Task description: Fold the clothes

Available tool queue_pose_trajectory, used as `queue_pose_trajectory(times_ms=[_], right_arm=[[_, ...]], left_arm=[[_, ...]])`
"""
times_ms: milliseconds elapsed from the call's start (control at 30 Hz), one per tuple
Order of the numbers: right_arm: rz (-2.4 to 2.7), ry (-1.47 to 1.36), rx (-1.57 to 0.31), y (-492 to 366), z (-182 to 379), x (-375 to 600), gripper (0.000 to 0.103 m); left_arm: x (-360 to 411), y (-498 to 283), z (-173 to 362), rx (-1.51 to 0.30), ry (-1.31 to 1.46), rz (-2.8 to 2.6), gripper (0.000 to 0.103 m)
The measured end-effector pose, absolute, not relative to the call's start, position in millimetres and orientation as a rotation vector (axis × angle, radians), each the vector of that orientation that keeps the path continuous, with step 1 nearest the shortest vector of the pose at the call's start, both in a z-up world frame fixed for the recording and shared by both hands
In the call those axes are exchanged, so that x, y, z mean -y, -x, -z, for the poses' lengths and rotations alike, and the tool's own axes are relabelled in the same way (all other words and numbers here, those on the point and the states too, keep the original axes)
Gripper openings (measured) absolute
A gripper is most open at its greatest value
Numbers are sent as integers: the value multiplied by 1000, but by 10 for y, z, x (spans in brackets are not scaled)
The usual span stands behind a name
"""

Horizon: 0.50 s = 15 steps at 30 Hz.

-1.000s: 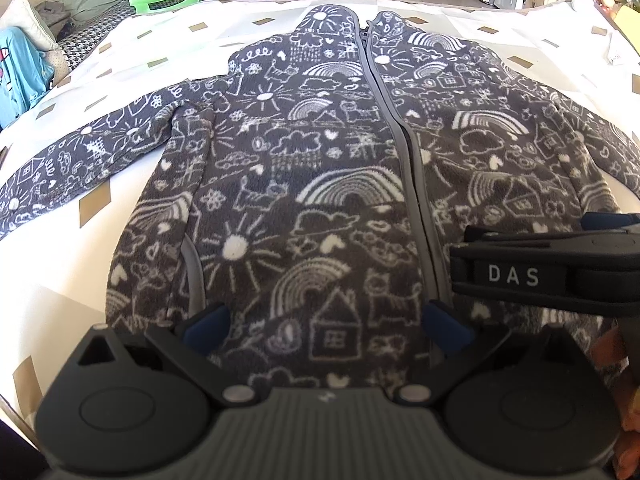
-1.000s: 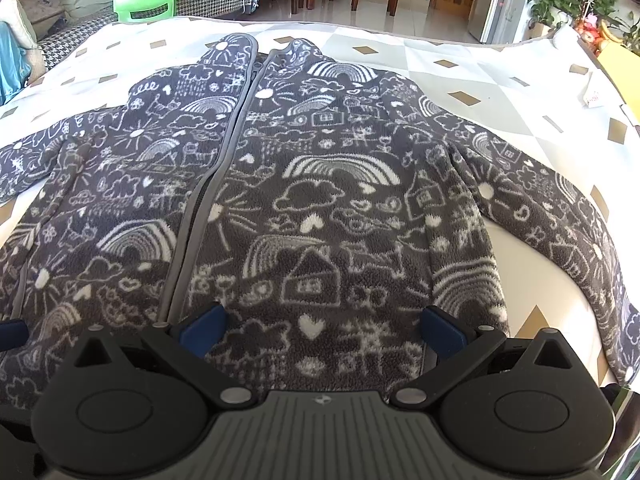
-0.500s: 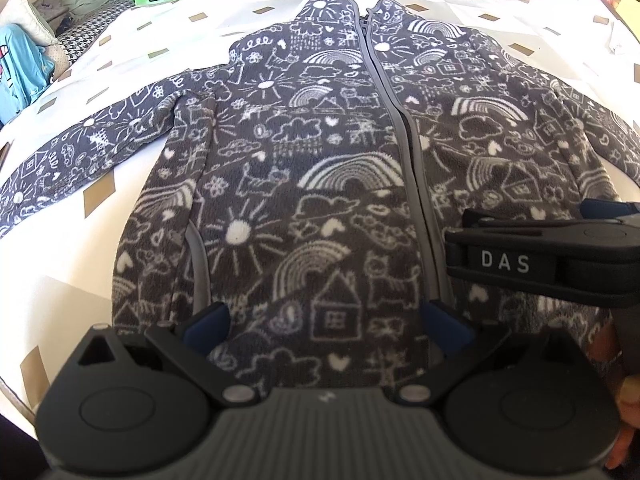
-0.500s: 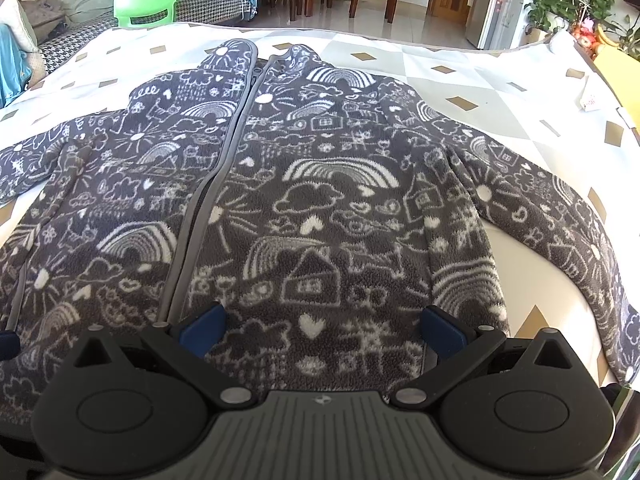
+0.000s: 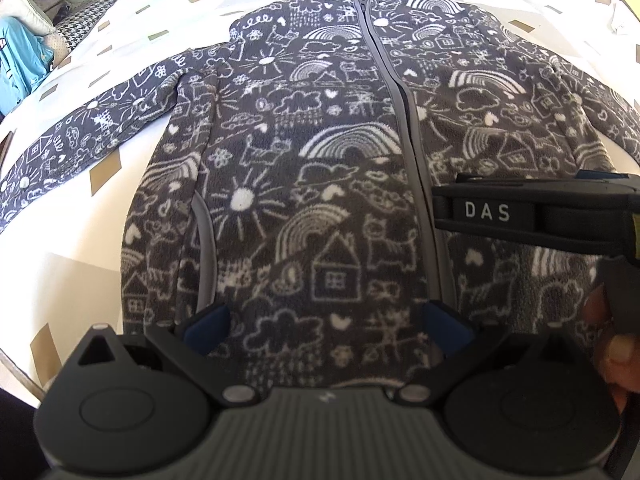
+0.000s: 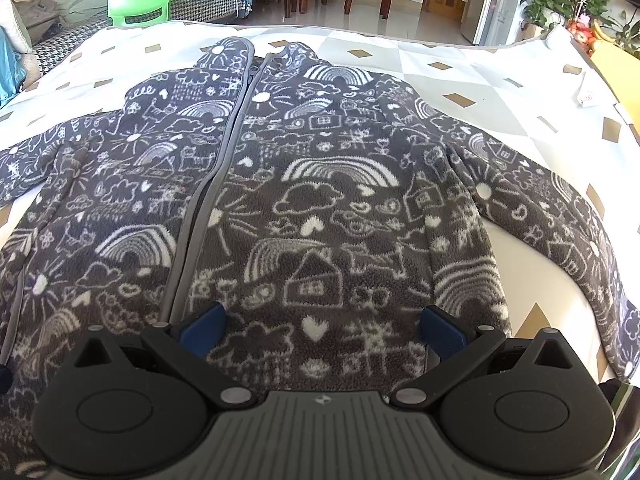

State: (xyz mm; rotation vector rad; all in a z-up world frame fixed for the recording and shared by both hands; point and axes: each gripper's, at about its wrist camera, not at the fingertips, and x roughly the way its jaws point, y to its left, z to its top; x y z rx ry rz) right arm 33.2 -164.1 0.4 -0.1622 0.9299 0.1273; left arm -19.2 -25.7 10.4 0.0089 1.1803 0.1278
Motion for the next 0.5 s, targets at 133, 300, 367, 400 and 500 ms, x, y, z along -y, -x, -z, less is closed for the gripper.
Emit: queue_pose_trajectory(times_ms=[133,300,367,400,500], right_arm=[[-129,162,-972,-394,-20,1638,103],[-123,164,-999,-421,-14,1625,103],[-120,163,-1011,-433,-13,1620,103],[-119,163,-1016,-439,-12,1617,103],[-114,163,-1029,-454,-12,1605,103]], left_arm=[[251,193,-110,-1203,-1,-131,103],[254,202,-110,-1217,-3,-131,103],[259,202,-111,-1222,-2,-134,103],[261,200,-112,-1225,-2,-136,103],[262,193,-114,-1234,3,-140,103]])
